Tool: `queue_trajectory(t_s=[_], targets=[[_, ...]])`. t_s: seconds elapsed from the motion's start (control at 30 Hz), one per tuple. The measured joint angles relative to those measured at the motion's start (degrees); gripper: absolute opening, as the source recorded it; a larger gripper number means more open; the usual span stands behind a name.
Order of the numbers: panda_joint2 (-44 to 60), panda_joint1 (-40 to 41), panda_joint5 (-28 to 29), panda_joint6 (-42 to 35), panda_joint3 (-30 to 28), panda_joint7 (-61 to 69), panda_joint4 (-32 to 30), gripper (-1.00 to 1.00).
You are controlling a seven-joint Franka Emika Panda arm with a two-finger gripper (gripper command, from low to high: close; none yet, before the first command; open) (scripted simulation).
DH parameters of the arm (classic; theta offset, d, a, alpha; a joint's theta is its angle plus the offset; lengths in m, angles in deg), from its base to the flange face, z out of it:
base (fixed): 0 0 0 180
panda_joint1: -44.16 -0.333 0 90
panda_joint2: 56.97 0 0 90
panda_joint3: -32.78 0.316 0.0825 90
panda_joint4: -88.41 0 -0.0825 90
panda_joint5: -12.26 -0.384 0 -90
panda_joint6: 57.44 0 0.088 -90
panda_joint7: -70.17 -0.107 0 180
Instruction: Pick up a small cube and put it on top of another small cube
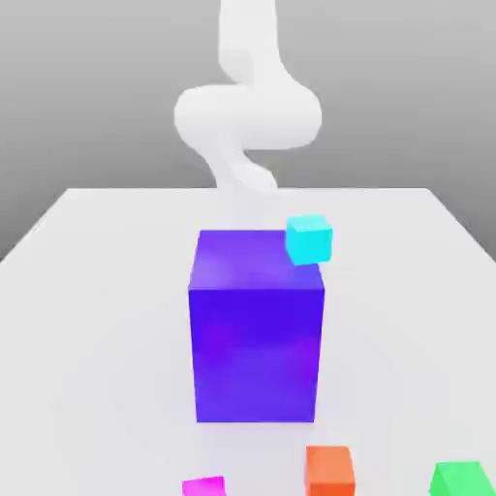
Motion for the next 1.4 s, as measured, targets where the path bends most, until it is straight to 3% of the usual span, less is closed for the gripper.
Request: queue_trajectory(t_s=[0.57, 0.93, 1.1, 1.13, 1.4], targets=[[35.7, -1.8, -3.2, 10.8, -4.4, 10.4, 0.2, 0.0], [58.4, -0.2, -3.9, 17.7, -4.4, 16.1, 0.3, 0.0], [68.8, 0.9, -4.9, 24.5, -3.3, 17.5, 2.0, 0.0], [70.2, 1.1, -5.1, 25.5, -3.1, 17.7, 2.3, -1.0], [68.7, 0.9, -4.8, 24.4, -3.3, 17.5, 2.0, -1.0]])
